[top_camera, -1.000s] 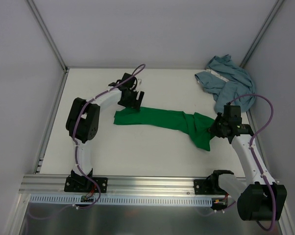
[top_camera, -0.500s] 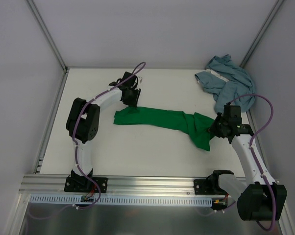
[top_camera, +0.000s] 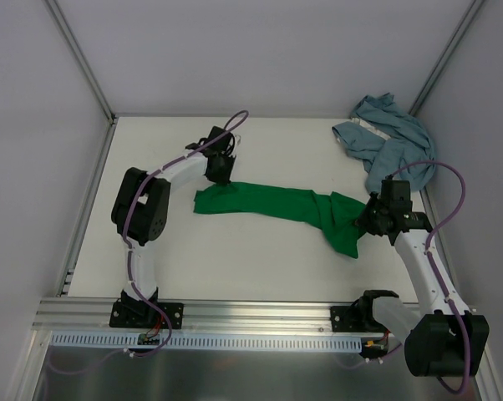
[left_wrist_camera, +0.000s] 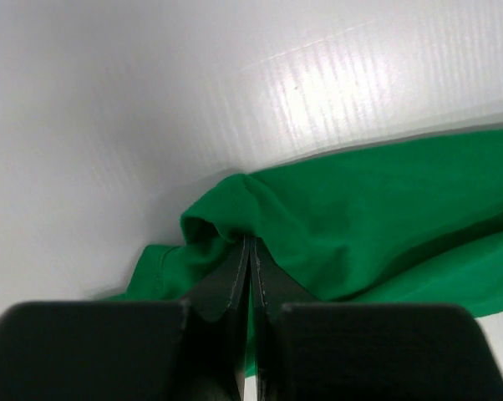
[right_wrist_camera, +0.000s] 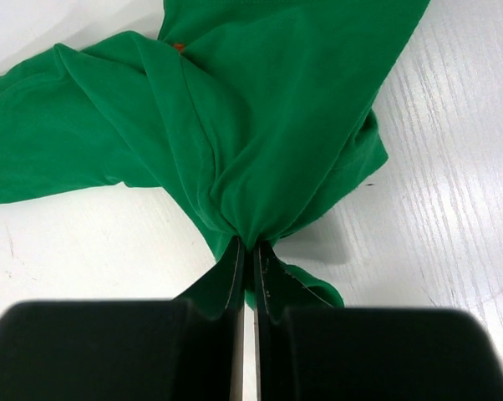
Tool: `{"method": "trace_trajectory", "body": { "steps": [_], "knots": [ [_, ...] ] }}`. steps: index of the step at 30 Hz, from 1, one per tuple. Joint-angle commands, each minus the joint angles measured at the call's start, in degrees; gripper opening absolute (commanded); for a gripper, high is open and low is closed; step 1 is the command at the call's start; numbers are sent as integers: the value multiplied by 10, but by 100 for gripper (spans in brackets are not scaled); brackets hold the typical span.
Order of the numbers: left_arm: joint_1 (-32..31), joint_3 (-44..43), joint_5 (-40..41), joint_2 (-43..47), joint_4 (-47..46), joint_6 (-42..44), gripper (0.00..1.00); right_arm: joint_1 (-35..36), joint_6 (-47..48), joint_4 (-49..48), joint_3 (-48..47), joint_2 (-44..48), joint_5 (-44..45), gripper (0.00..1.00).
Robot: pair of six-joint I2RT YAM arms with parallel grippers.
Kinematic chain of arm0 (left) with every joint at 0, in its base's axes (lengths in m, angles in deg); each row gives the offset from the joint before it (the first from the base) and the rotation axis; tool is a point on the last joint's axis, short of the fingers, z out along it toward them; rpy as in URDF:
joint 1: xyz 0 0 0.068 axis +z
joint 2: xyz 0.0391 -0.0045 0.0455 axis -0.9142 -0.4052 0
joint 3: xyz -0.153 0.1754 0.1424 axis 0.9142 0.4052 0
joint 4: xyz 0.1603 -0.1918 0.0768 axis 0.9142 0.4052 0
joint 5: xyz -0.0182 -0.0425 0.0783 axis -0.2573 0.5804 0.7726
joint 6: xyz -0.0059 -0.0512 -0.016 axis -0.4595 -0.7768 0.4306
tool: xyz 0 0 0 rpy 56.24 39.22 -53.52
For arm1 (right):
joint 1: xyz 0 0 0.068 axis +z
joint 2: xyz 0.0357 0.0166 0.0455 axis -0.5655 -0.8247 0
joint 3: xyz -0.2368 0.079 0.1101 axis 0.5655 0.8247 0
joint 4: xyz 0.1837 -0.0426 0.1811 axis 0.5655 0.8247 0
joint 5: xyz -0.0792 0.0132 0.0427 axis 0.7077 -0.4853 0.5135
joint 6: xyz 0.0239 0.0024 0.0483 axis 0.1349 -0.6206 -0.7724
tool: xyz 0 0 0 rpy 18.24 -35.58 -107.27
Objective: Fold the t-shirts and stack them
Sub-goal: Flatten out the tshirt
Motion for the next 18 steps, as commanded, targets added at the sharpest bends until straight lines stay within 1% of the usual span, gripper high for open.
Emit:
{"method": "trace_trajectory", "body": {
  "steps": [1,4,5,6,7,8,10,11,12,13,14,16,18],
  "knots": [
    [-5,10,52,65,0,21,0,-4,12,-6,-9,9,-5,1],
    [-5,21,79,128,4,33,0,-4,14,5,-34,19,-9,1],
    [-5,24,87,171,3,35,0,-4,16,12,-46,21,-8,0],
    [-5,30,95,191,4,36,0,-4,18,28,-60,23,-8,0],
    [-5,30,102,215,7,41,0,-4,24,38,-91,27,-5,0],
    [-5,27,115,257,14,43,0,-4,26,46,-110,28,-3,0],
    [-4,22,126,300,25,47,0,-4,38,71,-147,29,2,0],
    [-4,19,137,339,30,47,0,-5,41,81,-187,28,4,1],
    [-5,15,142,357,40,47,0,-6,44,98,-207,27,6,0],
    [-5,13,147,392,46,60,0,-6,48,106,-226,26,6,0],
    [-5,11,150,409,53,63,0,-6,50,112,-260,25,6,1],
    [-5,10,168,456,68,68,0,-7,53,131,-293,25,10,1],
    [-5,17,183,484,76,71,0,-8,55,146,-336,21,13,1]
  ]
}}
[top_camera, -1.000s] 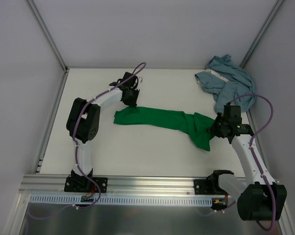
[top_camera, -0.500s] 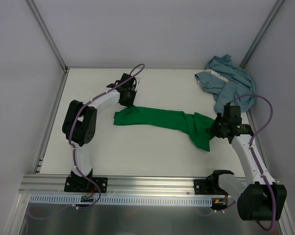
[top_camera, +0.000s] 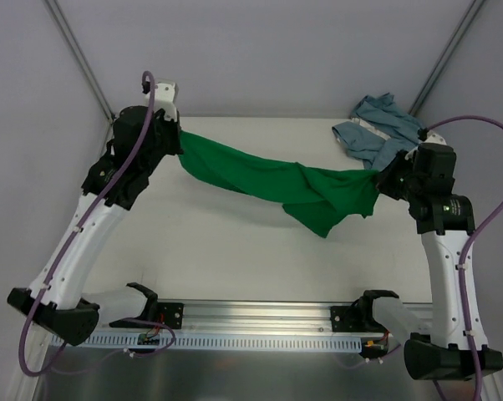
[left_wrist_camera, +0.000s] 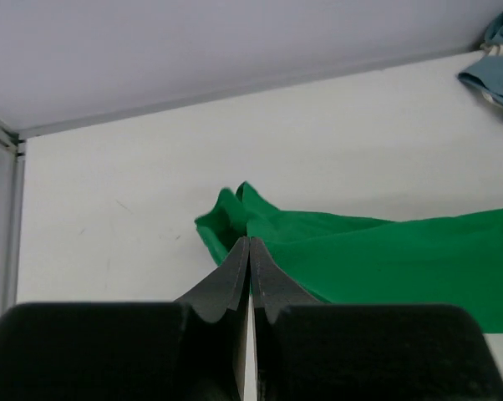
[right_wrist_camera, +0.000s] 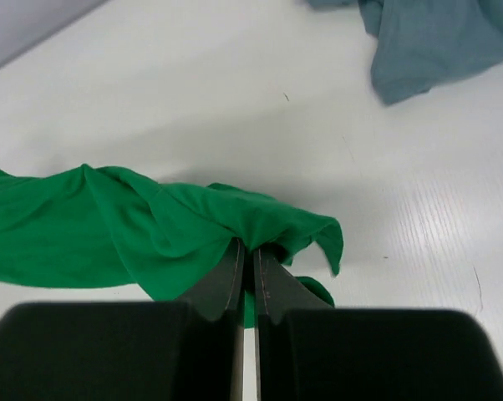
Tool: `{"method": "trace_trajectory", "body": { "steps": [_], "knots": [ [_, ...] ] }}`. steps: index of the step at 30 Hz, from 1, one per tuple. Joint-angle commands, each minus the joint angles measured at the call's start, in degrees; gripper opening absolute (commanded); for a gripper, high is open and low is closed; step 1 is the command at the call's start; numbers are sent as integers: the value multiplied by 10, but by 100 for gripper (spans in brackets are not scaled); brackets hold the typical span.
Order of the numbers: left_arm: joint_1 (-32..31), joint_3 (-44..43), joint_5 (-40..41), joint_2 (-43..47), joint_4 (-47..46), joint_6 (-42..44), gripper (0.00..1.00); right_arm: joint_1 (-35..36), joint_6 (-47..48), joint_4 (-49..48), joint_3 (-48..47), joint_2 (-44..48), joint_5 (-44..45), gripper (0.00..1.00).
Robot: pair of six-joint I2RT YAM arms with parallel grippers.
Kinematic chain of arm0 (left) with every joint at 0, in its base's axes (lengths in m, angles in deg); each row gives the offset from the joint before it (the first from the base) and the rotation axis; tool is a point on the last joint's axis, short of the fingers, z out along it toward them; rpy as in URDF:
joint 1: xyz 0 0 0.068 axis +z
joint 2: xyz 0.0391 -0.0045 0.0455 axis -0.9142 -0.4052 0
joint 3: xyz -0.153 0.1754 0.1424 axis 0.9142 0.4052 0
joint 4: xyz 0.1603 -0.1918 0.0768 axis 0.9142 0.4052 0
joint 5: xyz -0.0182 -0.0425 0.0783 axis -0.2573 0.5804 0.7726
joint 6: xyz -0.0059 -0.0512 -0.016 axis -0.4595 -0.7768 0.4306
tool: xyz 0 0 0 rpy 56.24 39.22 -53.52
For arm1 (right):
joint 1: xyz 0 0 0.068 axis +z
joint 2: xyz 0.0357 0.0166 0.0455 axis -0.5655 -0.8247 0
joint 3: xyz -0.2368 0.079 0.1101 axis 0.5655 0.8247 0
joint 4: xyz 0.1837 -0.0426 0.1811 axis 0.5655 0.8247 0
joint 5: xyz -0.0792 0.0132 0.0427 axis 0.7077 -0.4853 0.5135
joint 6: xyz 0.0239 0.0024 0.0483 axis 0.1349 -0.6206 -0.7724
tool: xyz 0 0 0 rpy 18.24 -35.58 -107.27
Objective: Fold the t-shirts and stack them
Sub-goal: Flatten out the tshirt
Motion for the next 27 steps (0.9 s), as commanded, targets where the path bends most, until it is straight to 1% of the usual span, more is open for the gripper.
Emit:
{"method": "trace_trajectory", "body": {
  "steps": [1,3,8,15,20,24,26,27],
  "knots": [
    [-5,3,50,51,46,24,0,-6,19,47,-74,8,12,1],
    [-5,11,59,72,51,28,0,-7,20,60,-109,3,12,1],
    [-5,26,81,116,72,39,0,-20,20,83,-141,-1,2,1],
    [-4,33,73,175,103,20,0,-21,21,98,-90,48,2,0],
    [-5,31,62,210,124,12,0,-21,28,117,-87,90,-4,1],
    [-5,36,50,221,150,6,0,-21,33,137,-84,88,-27,1],
    [-5,57,34,231,160,-17,0,-21,34,143,-52,98,-39,0],
    [-5,82,27,248,165,-31,0,-21,32,140,-33,104,-42,1]
  ]
}}
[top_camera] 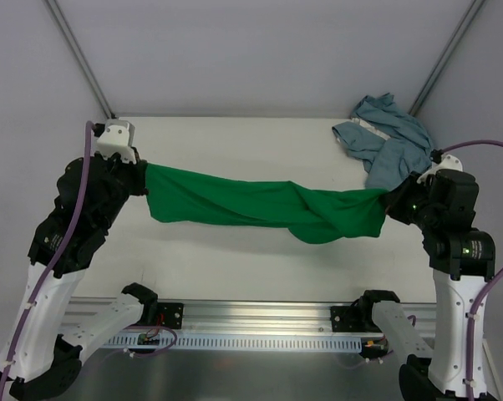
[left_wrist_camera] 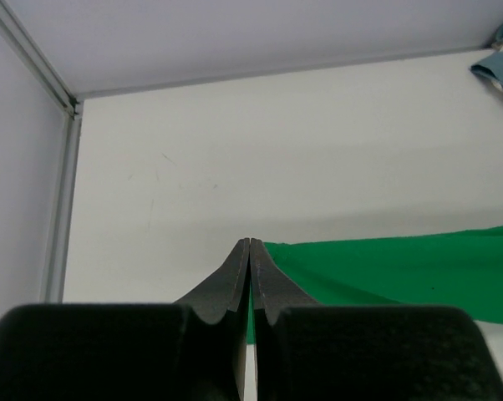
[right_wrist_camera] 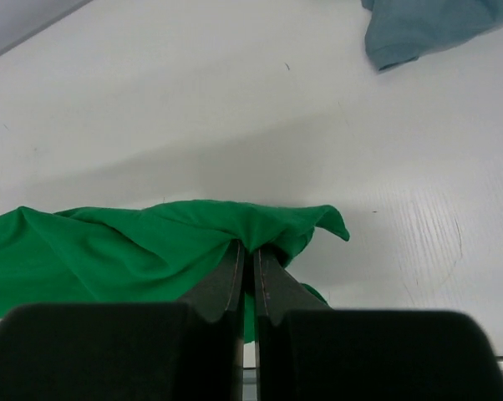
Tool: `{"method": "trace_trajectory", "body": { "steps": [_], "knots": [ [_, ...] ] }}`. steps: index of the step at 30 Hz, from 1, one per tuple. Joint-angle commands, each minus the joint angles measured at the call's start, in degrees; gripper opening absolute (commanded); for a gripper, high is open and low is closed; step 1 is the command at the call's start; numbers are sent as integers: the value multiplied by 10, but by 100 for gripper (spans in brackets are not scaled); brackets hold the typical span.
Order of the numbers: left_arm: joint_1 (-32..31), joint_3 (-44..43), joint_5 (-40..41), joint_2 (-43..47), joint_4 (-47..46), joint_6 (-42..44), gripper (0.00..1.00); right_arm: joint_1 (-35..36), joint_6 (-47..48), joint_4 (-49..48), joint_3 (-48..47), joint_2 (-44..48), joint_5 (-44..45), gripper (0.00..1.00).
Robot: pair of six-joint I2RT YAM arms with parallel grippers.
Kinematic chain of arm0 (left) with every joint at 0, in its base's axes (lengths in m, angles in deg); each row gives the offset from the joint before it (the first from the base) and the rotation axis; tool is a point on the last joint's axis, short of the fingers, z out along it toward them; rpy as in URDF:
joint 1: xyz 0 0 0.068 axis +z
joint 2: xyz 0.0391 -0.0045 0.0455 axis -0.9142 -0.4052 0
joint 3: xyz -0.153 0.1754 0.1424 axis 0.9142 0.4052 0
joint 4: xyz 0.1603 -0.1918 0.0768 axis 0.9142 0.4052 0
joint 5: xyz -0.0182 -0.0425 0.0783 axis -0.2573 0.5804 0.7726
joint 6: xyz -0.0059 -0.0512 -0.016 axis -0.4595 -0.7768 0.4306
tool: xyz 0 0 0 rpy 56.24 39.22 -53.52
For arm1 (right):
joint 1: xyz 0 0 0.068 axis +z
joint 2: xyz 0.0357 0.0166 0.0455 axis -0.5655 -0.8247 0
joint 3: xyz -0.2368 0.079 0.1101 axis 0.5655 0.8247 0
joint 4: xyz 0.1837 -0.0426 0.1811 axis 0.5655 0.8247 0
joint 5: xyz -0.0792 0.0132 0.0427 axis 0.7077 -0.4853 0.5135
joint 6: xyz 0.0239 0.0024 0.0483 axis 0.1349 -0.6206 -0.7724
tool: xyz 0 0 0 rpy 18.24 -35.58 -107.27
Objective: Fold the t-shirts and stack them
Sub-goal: Flatten out the tshirt
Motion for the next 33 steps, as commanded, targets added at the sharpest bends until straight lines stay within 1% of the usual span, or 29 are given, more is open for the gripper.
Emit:
{"method": "trace_trajectory", "body": {
  "steps": [1,2,4,5,8,11,14,19,20,21,22,23,24,25,26,33],
  "knots": [
    [-5,51,-27,29,25,-42,0,-5,10,6,55,15,-22,0],
    [-5,66,-32,41,24,-51,0,-5,9,1,101,25,-24,1],
    [-5,117,-44,72,18,-73,0,-5,1,-16,148,51,-31,1],
    [-5,133,-47,88,14,-85,0,-5,-2,-25,194,61,-35,1],
    [-5,198,-58,100,4,-105,0,-5,-12,-60,264,59,-49,0],
    [-5,235,-65,98,-11,-122,0,-5,-19,-98,297,38,-59,0],
    [-5,269,-79,100,-28,-141,0,-5,-19,-113,316,28,-66,1],
    [-5,332,-116,117,-57,-177,0,-5,-18,-135,390,29,-73,1],
    [-5,345,-122,117,-58,-180,3,-4,-22,-147,399,23,-92,6],
    [-5,350,-127,118,-61,-183,17,-4,-24,-148,400,23,-92,19],
    [-4,354,-133,120,-62,-187,35,-4,-25,-147,400,17,-85,39],
    [-5,358,-136,121,-64,-188,49,-4,-26,-144,401,16,-76,53],
    [-5,359,-137,122,-64,-188,78,-4,-27,-146,400,15,-74,59],
    [-5,360,-138,127,-65,-188,93,-4,-27,-146,399,16,-76,64],
    [-5,358,-135,129,-67,-187,99,-4,-29,-145,398,17,-74,66],
    [-5,359,-142,127,-72,-186,99,-4,-35,-133,402,17,-74,67]
  ]
}}
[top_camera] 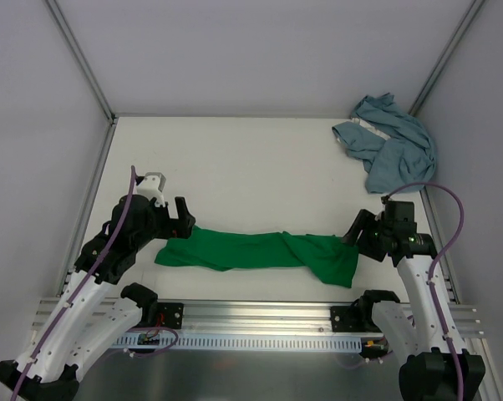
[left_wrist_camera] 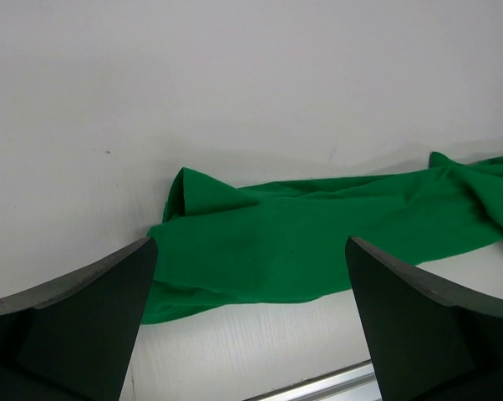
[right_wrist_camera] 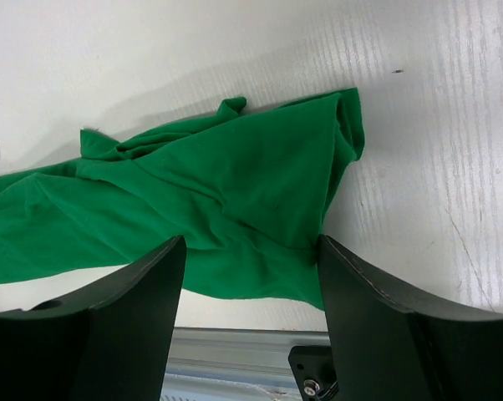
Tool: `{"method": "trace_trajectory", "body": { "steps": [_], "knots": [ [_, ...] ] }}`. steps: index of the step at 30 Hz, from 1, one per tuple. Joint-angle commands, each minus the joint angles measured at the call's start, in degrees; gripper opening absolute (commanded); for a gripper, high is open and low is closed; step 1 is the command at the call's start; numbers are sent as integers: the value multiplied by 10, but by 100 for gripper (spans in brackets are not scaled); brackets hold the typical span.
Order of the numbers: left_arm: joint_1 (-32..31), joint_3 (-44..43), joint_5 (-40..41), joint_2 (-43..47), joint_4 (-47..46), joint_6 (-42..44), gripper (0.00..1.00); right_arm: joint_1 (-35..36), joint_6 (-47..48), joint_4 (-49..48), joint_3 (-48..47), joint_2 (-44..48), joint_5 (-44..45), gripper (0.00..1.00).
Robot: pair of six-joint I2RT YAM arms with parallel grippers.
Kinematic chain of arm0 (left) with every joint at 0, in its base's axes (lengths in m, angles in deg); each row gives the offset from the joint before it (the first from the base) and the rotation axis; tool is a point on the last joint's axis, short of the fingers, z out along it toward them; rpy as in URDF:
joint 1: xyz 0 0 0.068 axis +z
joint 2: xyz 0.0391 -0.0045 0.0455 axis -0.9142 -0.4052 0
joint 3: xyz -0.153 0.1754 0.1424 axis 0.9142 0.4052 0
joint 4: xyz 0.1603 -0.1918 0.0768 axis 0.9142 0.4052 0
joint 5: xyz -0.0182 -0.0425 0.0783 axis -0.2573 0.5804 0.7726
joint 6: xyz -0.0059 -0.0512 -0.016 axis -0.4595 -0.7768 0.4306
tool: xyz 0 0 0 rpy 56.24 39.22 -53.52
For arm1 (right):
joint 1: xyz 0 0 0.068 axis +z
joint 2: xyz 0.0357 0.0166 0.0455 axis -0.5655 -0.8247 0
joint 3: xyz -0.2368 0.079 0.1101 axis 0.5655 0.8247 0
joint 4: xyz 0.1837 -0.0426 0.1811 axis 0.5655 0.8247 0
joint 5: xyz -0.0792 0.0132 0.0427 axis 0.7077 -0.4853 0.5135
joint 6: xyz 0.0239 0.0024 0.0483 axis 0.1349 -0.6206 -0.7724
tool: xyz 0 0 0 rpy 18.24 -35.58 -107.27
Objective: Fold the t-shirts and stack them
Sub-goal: Flatten out the tshirt
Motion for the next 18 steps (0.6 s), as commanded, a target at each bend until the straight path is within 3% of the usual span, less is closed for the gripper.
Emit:
{"method": "trace_trajectory", "body": {
  "steps": [1,4,5,7,9,18],
  "knots": [
    [-5,2,-17,2,-24,-10,99,-2,-14,-1,-3,5,-4,67],
    [-5,4,-17,5,-23,-9,99,-2,-20,8,3,17,-3,62],
    [-5,4,-16,7,-23,-9,99,-2,-22,8,4,20,-4,57],
    [-5,4,-15,8,-24,-6,99,-1,-25,11,9,26,-5,34],
    [-5,5,-13,9,-24,-4,99,1,-25,11,12,25,-7,2],
    [-5,5,-13,4,-27,-1,99,2,-17,19,-51,22,-24,1]
  ]
}}
